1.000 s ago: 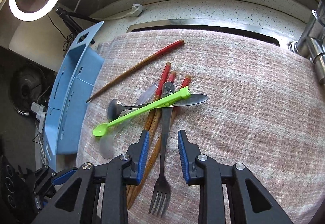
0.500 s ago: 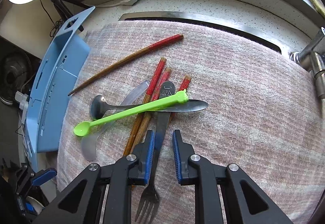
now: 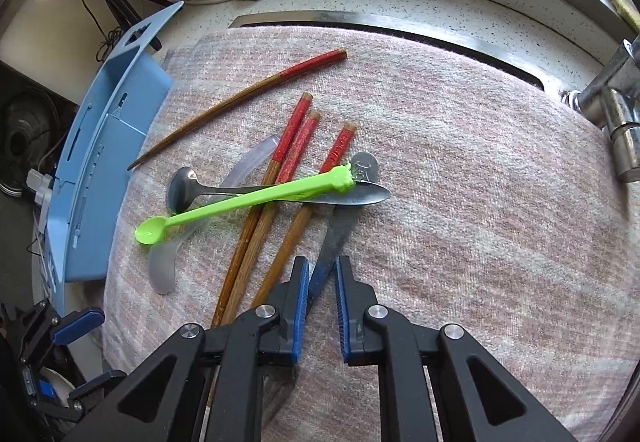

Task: Organize utensils
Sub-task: 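Move the right tool back to the steel fork on the towel, then close the right tool on the steel fork handle and lift it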

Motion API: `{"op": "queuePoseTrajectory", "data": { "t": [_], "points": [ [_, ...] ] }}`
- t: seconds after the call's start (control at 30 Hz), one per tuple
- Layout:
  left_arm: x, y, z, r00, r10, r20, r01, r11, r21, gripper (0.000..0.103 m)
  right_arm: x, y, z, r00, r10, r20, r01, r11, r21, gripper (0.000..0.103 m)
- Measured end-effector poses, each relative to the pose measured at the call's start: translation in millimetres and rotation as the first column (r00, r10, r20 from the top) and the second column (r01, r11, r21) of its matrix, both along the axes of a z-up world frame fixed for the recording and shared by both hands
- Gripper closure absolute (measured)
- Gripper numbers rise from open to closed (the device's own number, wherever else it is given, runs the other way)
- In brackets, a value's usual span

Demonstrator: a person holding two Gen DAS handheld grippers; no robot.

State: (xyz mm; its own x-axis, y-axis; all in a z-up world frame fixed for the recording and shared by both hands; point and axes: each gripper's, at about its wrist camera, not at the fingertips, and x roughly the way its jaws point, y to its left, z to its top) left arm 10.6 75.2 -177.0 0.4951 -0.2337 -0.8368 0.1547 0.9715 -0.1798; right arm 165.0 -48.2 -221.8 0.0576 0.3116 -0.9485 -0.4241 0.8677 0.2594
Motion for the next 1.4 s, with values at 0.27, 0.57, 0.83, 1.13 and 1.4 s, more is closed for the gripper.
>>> {"op": "queuePoseTrajectory", "data": {
  "t": [0.27,0.57,0.83,1.13,1.4],
  "points": [
    [3.5,-17.4,-0.7,0.999,-0.051,-0.009,0.051,0.999,-0.002,0.059,-4.2,-21.7,1.9,0.999,-0.028,-0.019,0.028,1.000,0.011,0.091],
    [5.4,-53.6,-5.1,0.993,-0.116,-0.026,0.116,0.993,-0.016,0.059,-3.6,-58.4,-1.8,0.981,-0.115,-0.154,0.142,0.973,0.180,0.090],
    [-3.9,-90.1,-20.6,0.990,-0.125,-0.060,0.122,0.992,-0.041,0.059,-1.9,-74.7,-16.4,0.965,-0.084,-0.247,0.156,0.945,0.286,0.087],
    [0.5,-99.0,-40.0,0.995,-0.052,-0.087,0.047,0.997,-0.056,0.059,-11.1,-68.8,-20.9,0.964,-0.035,-0.263,0.122,0.938,0.324,0.087],
    [4.4,-100.2,-48.8,0.995,-0.028,-0.094,0.023,0.998,-0.059,0.060,-12.2,-69.1,-25.6,0.958,-0.039,-0.285,0.140,0.928,0.344,0.087]
  ]
}}
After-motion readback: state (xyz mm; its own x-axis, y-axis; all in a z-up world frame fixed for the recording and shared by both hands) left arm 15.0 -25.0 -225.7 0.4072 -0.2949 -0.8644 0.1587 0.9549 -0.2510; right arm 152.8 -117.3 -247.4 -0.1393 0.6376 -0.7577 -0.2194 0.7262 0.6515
